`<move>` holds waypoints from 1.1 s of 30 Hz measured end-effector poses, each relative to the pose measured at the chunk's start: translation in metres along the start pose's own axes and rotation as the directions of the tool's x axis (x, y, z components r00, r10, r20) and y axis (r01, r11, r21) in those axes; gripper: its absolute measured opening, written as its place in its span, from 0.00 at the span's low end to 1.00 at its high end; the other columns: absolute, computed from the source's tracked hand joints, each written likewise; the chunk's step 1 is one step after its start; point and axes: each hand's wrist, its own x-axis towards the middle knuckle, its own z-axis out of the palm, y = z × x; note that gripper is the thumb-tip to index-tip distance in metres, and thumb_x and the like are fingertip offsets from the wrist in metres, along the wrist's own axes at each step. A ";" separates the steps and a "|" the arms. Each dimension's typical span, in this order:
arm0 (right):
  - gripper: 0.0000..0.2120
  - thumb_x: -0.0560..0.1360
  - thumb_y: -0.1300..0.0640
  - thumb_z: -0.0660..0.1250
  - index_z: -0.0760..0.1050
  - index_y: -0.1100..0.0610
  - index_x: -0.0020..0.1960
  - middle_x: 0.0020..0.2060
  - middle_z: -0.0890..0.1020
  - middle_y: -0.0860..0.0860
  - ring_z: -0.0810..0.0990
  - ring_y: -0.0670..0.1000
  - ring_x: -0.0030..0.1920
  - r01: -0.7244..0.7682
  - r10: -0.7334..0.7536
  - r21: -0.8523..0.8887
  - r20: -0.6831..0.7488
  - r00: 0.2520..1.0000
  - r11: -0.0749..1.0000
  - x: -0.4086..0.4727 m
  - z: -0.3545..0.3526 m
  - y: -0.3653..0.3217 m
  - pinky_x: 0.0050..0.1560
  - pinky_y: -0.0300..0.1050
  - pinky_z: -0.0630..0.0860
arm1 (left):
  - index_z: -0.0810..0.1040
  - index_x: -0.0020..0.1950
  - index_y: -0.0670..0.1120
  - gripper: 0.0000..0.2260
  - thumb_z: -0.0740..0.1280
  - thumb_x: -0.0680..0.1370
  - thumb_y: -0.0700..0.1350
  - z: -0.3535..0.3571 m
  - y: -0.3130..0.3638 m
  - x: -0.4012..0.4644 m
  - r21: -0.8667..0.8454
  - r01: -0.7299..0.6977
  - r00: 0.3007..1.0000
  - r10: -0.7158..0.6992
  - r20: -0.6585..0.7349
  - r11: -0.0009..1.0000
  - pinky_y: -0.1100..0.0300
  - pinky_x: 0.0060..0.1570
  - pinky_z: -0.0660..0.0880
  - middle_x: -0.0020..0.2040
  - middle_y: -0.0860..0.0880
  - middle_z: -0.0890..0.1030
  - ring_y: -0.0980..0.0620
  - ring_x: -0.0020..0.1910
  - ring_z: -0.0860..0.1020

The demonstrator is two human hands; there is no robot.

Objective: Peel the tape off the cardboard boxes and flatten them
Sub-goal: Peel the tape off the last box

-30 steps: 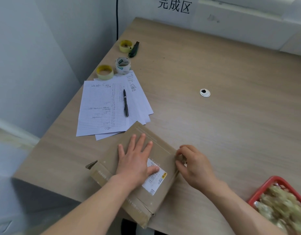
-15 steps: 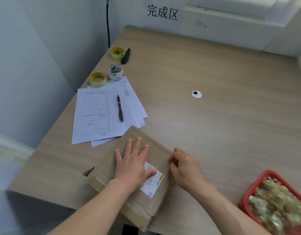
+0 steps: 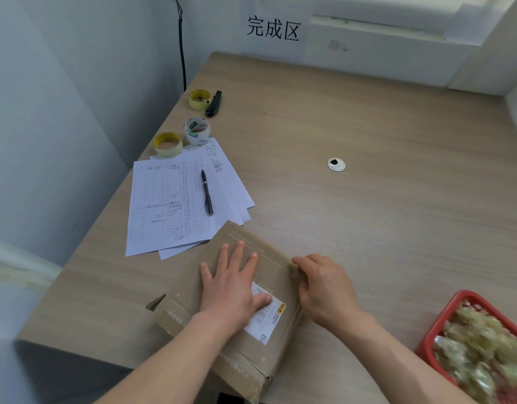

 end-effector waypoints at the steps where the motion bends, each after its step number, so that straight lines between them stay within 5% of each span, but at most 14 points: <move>1: 0.24 0.69 0.64 0.65 0.79 0.54 0.64 0.54 0.82 0.51 0.78 0.58 0.54 0.006 -0.006 -0.023 0.010 1.000 1.000 0.001 -0.001 -0.001 0.53 0.51 0.74 | 0.47 0.81 0.57 0.41 0.60 0.75 0.71 0.000 0.000 0.000 -0.002 -0.001 1.000 0.001 0.000 1.000 0.32 0.73 0.43 0.80 0.54 0.35 0.48 0.78 0.32; 7: 0.18 0.57 0.70 0.71 0.83 0.57 0.44 0.38 0.83 0.52 0.80 0.59 0.36 0.108 -0.120 -0.120 -0.094 0.988 0.987 -0.008 0.002 -0.009 0.33 0.51 0.77 | 0.46 0.81 0.57 0.41 0.61 0.75 0.70 -0.001 0.001 0.000 -0.006 0.000 1.000 0.000 0.005 1.000 0.32 0.73 0.43 0.80 0.54 0.35 0.47 0.78 0.32; 15: 0.14 0.55 0.70 0.74 0.76 0.56 0.34 0.33 0.79 0.51 0.77 0.57 0.31 0.189 -0.202 -0.132 -0.092 0.975 0.973 -0.003 0.004 -0.008 0.28 0.45 0.71 | 0.47 0.81 0.57 0.41 0.61 0.75 0.71 -0.001 0.001 0.000 0.011 0.000 1.000 0.000 0.002 1.000 0.31 0.72 0.44 0.80 0.54 0.35 0.47 0.78 0.33; 21: 0.09 0.68 0.62 0.59 0.77 0.55 0.39 0.40 0.81 0.50 0.75 0.55 0.33 0.308 -0.338 -0.238 -0.095 0.936 0.921 -0.011 0.011 0.002 0.31 0.46 0.72 | 0.46 0.81 0.57 0.42 0.60 0.75 0.71 -0.002 0.001 0.000 0.012 -0.002 1.000 0.002 0.002 1.000 0.32 0.73 0.43 0.81 0.54 0.35 0.47 0.78 0.33; 33: 0.08 0.66 0.68 0.69 0.73 0.56 0.38 0.42 0.79 0.52 0.71 0.55 0.35 0.355 -0.382 -0.195 -0.128 0.915 0.914 -0.011 0.018 0.013 0.35 0.48 0.73 | 0.48 0.81 0.56 0.41 0.61 0.74 0.71 0.000 0.003 -0.001 0.002 -0.007 1.000 0.007 -0.009 1.000 0.31 0.72 0.44 0.81 0.54 0.36 0.47 0.79 0.33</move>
